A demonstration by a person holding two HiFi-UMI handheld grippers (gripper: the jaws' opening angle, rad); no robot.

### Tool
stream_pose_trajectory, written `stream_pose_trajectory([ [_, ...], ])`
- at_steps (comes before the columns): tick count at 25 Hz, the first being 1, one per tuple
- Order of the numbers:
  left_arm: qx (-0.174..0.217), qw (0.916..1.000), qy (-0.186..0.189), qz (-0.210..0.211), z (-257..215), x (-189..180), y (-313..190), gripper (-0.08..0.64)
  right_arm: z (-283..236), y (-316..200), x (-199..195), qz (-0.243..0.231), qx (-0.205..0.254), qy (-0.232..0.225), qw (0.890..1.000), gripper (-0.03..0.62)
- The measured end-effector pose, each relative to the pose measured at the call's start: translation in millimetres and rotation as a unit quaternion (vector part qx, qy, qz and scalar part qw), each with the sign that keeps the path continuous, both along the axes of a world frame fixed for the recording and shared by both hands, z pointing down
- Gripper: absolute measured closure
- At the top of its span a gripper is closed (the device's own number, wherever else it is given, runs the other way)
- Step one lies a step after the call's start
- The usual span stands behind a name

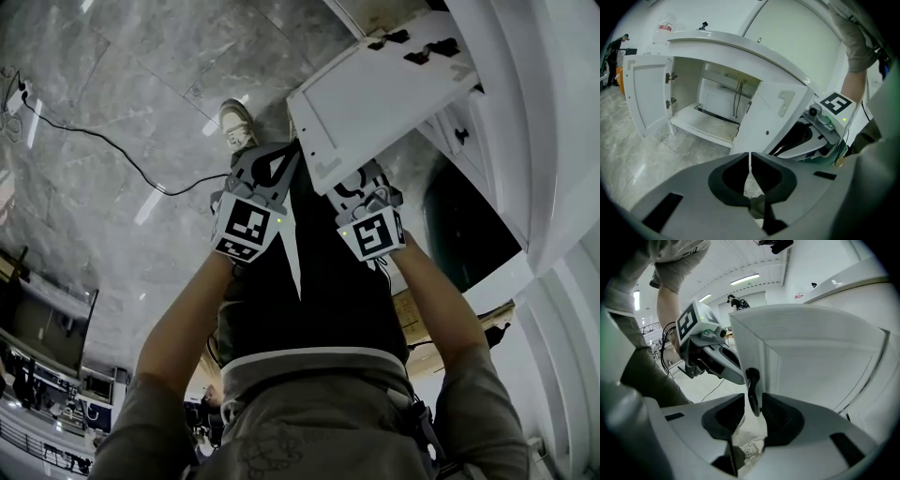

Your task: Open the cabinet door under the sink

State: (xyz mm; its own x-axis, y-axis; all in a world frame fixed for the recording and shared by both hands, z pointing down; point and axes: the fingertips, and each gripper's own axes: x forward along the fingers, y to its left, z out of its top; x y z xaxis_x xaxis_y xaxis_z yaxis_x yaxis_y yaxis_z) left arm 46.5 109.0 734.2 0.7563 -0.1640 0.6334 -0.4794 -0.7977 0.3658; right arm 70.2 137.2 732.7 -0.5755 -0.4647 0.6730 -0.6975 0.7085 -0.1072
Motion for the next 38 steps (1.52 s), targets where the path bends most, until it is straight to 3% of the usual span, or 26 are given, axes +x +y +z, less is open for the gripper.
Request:
stream_pose_trajectory([
  [8,0.014,0.9998,-0.014,0.003,-16.9,-13.3,-15.8,0.532,-15.9,0.1,10.2,0.042,-0.013,0.004,0.999,0.479],
  [15,0.024,0.9990,-0.013,0.036,-52.8,-10.8,-20.0,0.532,-42.5,2.8,10.9,0.069,-0.051,-0.016,0.996,0.479],
  [24,0.032,0.9991,-0.020,0.022,-111.6,-15.0,-36.5,0.532,-93.9,0.1,30.7,0.102,-0.064,-0.010,0.993,0.495],
  [29,0.044,0.9985,-0.019,0.026,-151.2,-8.3,-46.1,0.532,-137.2,-18.1,40.4,0.116,-0.044,-0.012,0.992,0.509],
  [34,0.072,0.9966,-0.024,0.031,-193.9,-13.6,-63.8,0.532,-187.2,-47.3,24.8,0.090,-0.007,-0.018,0.996,0.523],
  [38,0.103,0.9943,-0.025,0.011,-228.3,-23.2,-95.1,0.532,-228.4,-91.0,13.8,0.072,0.037,-0.019,0.997,0.523],
])
